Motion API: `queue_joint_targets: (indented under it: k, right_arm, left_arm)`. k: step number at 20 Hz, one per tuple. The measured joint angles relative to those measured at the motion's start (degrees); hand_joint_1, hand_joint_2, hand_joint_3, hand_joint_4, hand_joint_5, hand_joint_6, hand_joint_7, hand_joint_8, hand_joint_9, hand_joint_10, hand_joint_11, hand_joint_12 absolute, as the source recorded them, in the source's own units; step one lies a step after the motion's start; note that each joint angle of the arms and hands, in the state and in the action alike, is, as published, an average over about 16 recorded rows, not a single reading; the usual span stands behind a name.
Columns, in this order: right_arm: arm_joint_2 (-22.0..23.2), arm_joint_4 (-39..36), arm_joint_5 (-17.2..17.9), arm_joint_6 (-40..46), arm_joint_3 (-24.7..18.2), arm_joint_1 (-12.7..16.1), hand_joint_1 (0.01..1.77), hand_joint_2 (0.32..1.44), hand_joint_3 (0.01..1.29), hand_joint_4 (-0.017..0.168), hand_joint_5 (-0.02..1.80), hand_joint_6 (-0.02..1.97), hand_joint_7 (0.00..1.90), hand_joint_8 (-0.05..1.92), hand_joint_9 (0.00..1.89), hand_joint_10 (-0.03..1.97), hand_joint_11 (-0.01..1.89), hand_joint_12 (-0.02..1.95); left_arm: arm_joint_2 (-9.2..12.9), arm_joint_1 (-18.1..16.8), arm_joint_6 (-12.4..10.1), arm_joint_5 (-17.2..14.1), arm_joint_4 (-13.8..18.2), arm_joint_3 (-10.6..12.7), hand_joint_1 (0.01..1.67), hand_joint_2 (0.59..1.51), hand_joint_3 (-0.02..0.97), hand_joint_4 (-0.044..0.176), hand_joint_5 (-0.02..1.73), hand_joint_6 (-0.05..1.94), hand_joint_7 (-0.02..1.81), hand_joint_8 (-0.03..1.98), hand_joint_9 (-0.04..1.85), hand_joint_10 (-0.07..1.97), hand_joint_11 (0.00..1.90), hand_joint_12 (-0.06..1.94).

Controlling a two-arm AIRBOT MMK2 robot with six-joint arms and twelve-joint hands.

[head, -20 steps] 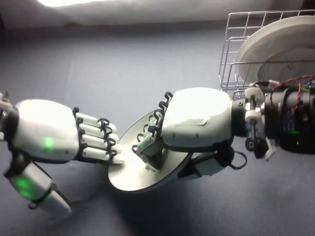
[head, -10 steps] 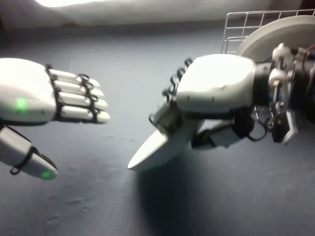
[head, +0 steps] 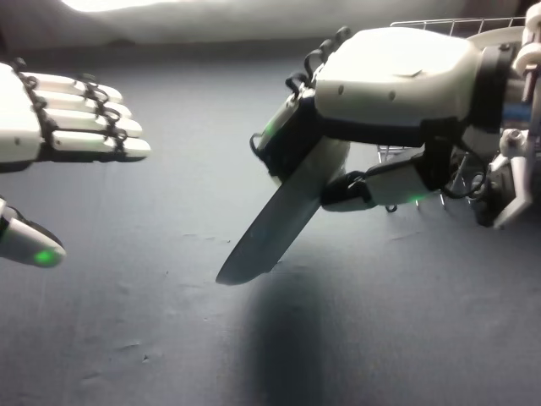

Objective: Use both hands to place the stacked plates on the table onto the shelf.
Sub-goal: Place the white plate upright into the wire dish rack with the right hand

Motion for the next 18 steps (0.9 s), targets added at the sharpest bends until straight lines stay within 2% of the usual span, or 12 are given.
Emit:
queue_joint_targets:
  k: [11, 18]
  right_arm:
    - [3.2, 21.8, -1.6, 0.0, -1.3, 4.4, 1.36, 1.07, 0.01, -0.008, 0.8, 1.14, 0.93, 1.05, 0.89, 1.2, 0.73, 1.3]
    - [5.9, 36.6, -2.8, 0.3, -1.4, 6.5, 1.37, 1.08, 0.01, -0.008, 0.78, 1.14, 0.92, 1.05, 0.89, 1.19, 0.73, 1.3]
  left_arm:
    - [0.1, -0.6, -2.5, -1.6, 1.1, 3.2, 0.01, 1.104, 0.017, 0.0, 0.02, 0.0, 0.02, 0.01, 0.02, 0.01, 0.02, 0.01]
    - [-0.2, -1.1, -3.4, -2.2, 2.5, 2.6, 0.01, 1.104, 0.018, 0.0, 0.02, 0.0, 0.02, 0.01, 0.02, 0.01, 0.02, 0.01]
